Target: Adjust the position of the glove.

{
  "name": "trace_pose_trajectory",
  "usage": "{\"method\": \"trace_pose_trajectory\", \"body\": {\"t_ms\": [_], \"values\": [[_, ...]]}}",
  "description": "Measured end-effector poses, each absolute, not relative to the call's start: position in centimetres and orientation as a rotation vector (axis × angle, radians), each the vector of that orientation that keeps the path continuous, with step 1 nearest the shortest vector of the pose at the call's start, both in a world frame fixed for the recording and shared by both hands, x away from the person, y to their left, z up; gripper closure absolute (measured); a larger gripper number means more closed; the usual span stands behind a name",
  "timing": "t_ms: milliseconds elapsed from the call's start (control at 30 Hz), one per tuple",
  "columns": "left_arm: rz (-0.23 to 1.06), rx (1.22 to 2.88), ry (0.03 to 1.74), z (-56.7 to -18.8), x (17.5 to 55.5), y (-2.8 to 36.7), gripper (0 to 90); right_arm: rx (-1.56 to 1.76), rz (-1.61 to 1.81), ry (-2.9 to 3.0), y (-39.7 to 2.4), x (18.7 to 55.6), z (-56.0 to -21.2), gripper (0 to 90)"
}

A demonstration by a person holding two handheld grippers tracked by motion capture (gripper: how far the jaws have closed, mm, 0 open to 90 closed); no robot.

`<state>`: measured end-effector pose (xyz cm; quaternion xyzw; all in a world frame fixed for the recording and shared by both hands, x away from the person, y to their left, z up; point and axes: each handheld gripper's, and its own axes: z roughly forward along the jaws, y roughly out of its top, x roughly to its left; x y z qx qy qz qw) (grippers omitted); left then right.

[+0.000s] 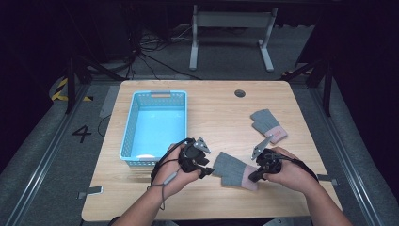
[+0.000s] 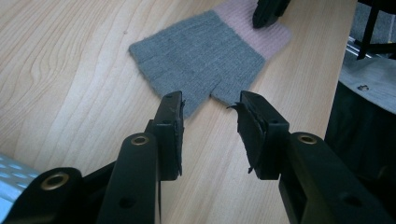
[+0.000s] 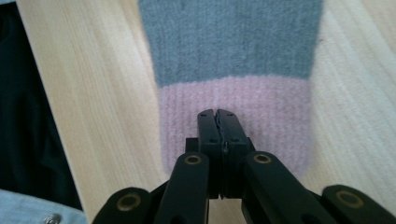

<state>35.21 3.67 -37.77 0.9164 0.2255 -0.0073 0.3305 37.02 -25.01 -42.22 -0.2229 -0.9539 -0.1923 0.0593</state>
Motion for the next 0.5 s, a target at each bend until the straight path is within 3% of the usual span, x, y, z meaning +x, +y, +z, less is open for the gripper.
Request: {"method": "trace_pose_trajectory", "body": {"t_ms": [500], "values": [[-0.020, 2.409, 0.587, -38.0, 35.2, 3.7, 60.8, -0.698, -0.706, -3.035, -25.4, 38.2, -42.3, 90.0]]}}
